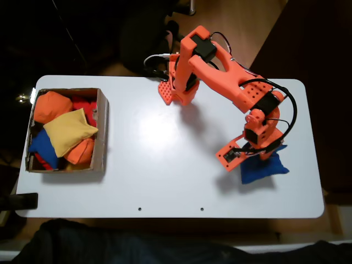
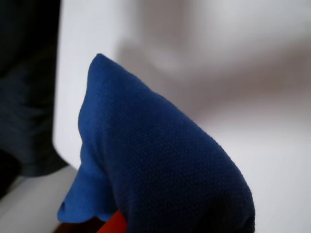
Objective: Grasp a bag and put it in the box.
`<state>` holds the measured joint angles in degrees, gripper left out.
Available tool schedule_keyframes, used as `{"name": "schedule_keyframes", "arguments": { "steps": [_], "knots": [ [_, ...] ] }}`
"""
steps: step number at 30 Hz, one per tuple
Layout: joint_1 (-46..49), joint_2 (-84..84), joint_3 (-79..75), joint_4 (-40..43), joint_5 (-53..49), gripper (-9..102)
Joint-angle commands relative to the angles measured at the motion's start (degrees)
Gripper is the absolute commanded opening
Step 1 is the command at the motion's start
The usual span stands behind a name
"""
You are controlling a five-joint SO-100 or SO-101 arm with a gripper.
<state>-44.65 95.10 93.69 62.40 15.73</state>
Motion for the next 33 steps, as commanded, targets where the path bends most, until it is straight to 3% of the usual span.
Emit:
{"name": "schedule_keyframes", "arguments": {
  "steps": [1, 33],
  "knots": [
    [1.8, 7.7, -0.4, 0.6, -0.8, 0],
    [24.2, 29.6, -0.4, 17.5, -10.6, 0]
  ]
}}
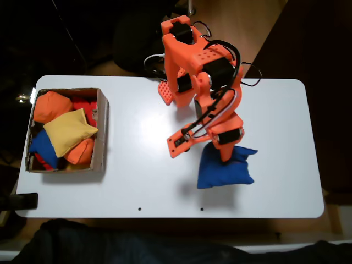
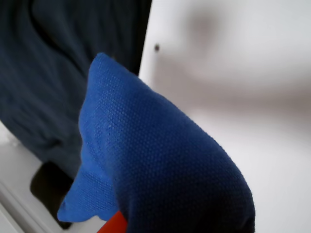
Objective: Grasp a bag and put it in the box.
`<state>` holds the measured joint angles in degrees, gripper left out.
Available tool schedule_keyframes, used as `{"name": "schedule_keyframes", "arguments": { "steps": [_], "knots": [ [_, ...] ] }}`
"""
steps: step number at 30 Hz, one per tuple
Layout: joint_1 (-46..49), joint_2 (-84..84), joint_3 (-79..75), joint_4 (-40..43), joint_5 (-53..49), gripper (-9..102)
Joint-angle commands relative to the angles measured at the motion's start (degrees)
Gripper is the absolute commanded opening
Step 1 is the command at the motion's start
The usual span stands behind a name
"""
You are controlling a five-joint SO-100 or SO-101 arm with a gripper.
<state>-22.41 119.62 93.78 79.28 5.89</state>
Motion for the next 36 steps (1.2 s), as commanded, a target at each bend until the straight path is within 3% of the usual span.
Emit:
{"name": "schedule_keyframes", "arguments": {
  "steps": [1, 23, 36],
  "knots": [
    [2.7, 5.5, -0.6, 1.3, -1.1, 0],
    [22.2, 15.2, -0.9, 10.6, -7.0, 0],
    [37.4, 19.2, -0.9, 11.3, -11.8, 0]
  ]
}}
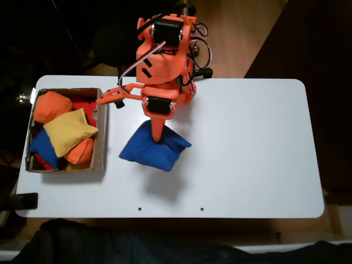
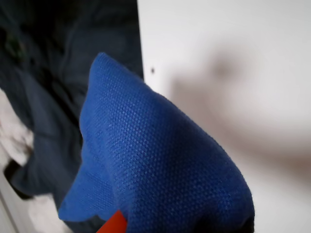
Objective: Grasp a bag and put it in the box.
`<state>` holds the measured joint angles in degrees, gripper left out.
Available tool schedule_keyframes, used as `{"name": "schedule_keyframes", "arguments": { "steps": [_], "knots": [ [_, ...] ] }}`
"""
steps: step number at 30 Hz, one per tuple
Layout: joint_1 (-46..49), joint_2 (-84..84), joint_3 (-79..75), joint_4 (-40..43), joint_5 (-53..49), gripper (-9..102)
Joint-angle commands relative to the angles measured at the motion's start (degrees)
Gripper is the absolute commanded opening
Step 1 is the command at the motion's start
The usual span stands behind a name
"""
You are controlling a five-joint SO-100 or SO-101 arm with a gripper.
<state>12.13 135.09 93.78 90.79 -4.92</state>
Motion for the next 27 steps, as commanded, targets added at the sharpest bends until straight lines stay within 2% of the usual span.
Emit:
{"name": "schedule_keyframes", "arguments": {
  "steps": [1, 11, 27],
  "knots": [
    [4.1, 4.0, -0.9, -0.4, -1.5, 0],
    [15.2, 6.1, -0.9, -0.5, -6.9, 0],
    [30.5, 5.7, -1.0, -2.1, -8.5, 0]
  ]
}}
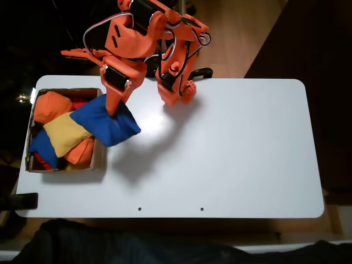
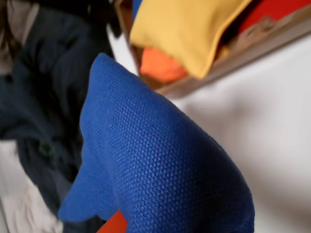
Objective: Grasp a bag and put it in the box.
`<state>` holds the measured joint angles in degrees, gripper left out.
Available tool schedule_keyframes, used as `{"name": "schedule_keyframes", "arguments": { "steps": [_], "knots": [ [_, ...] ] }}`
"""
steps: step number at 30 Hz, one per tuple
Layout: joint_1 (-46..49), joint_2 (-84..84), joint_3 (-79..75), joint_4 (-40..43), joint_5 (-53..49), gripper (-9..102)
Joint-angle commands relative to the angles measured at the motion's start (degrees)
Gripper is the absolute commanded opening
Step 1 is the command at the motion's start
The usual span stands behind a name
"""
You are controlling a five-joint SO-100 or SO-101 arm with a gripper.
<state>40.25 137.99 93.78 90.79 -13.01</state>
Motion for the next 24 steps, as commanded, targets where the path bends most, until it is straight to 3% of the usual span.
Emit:
{"name": "schedule_keyframes", "arguments": {
  "steps": [1, 24],
  "knots": [
    [3.3, 2.7, -1.0, -2.5, -0.5, 0],
    [20.4, -9.9, -0.9, -16.3, -4.3, 0]
  ]
}}
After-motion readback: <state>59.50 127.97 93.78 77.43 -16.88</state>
